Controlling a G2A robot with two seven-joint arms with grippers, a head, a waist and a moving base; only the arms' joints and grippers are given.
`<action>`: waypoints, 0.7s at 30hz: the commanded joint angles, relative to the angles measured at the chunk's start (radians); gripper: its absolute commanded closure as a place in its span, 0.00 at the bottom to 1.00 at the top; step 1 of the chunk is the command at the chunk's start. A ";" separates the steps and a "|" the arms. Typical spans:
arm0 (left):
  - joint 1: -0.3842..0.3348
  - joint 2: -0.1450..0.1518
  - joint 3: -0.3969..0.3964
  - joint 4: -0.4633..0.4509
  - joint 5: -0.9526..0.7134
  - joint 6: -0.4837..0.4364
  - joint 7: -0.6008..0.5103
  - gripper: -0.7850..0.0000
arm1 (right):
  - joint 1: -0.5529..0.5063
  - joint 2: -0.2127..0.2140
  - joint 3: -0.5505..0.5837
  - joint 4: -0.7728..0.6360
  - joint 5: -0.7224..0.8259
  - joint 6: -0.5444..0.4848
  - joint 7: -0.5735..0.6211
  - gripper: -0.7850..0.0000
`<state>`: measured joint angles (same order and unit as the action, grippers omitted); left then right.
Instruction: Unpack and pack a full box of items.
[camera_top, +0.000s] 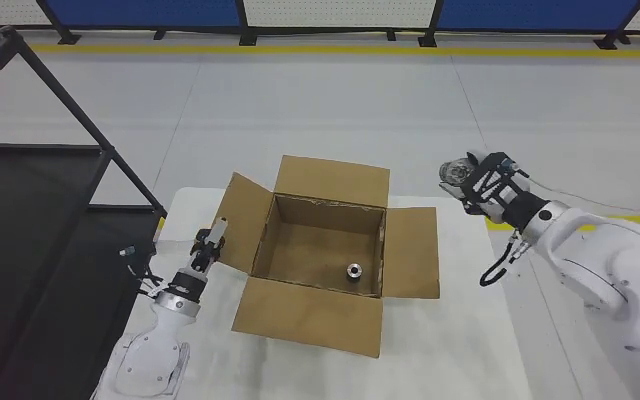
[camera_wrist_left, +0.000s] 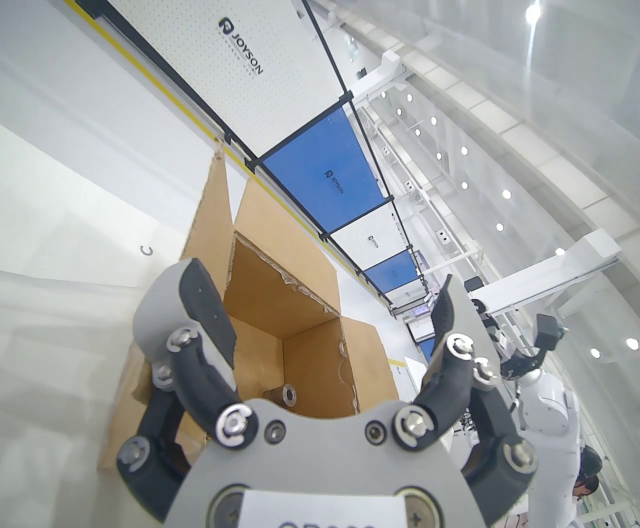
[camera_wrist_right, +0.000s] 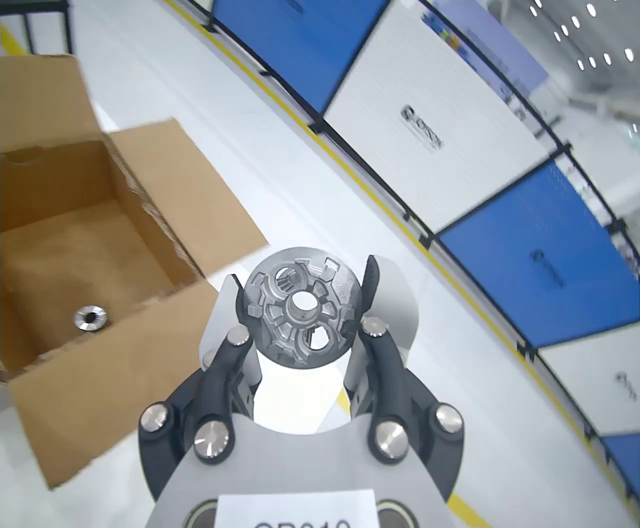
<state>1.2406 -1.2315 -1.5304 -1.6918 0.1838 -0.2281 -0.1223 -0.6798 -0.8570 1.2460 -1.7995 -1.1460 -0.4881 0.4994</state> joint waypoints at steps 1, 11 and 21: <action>0.023 0.002 -0.032 -0.012 -0.012 -0.011 0.017 0.00 | 0.114 -0.026 -0.135 0.029 0.015 -0.055 0.016 1.00; 0.121 0.008 -0.160 -0.045 -0.096 -0.063 0.061 0.00 | 0.563 -0.268 -0.709 0.466 0.169 -0.184 0.034 1.00; 0.122 0.007 -0.162 -0.043 -0.113 -0.081 0.050 0.00 | 0.663 -0.555 -0.981 0.977 0.258 -0.248 -0.001 1.00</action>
<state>1.3642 -1.2246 -1.6941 -1.7335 0.0705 -0.3099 -0.0704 -0.0139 -1.3839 0.2767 -0.8813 -0.8940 -0.7277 0.5198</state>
